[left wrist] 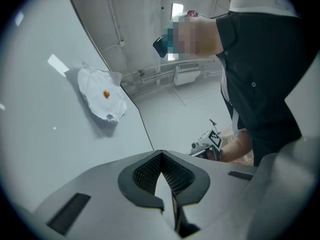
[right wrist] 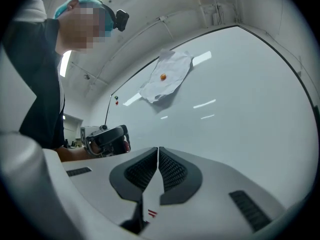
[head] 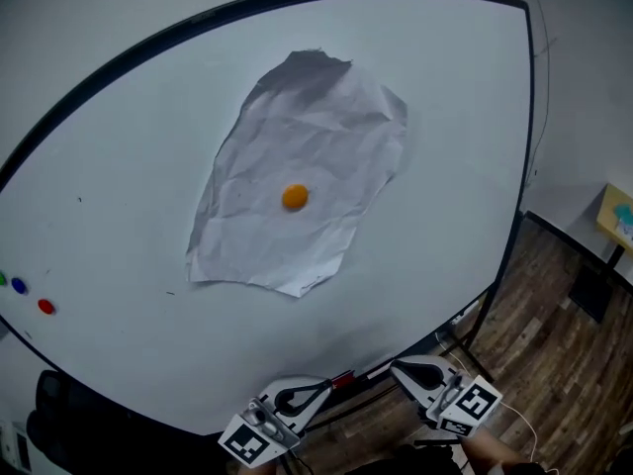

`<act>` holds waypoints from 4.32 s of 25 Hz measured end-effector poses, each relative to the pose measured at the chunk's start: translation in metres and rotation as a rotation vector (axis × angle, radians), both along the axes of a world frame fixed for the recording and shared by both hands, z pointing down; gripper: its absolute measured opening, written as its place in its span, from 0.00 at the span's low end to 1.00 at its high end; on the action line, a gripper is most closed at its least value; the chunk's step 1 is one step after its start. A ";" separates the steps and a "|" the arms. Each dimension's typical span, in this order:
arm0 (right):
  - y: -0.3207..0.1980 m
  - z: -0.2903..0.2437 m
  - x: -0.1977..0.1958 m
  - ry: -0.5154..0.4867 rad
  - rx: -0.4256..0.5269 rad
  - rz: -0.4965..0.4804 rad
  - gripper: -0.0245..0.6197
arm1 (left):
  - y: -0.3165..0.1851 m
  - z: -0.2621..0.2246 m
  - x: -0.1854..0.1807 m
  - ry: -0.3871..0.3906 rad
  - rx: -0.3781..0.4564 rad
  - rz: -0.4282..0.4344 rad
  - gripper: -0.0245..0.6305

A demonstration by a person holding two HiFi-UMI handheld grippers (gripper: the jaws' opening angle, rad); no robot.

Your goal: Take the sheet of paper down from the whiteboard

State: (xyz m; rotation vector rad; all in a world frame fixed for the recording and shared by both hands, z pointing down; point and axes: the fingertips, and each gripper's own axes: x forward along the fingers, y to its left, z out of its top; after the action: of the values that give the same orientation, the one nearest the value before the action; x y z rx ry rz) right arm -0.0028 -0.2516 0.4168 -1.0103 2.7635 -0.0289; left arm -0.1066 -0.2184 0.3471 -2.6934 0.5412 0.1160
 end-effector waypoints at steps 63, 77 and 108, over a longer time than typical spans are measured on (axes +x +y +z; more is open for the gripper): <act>-0.128 -0.357 0.059 0.269 0.676 0.341 0.24 | -0.127 -0.239 0.053 -0.555 0.577 -0.874 0.24; -0.130 -0.363 0.057 0.237 0.651 0.357 0.09 | -0.127 -0.240 0.053 -0.551 0.569 -0.861 0.24; -0.125 -0.365 0.061 0.213 0.616 0.347 0.08 | -0.107 -0.250 0.059 -0.527 0.587 -0.851 0.23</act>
State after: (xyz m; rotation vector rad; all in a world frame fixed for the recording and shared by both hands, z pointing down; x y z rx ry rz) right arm 0.0583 -0.3768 0.0514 -1.3250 2.4442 0.9593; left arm -0.0472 -0.3258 0.0975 -1.6544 1.1822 -0.5562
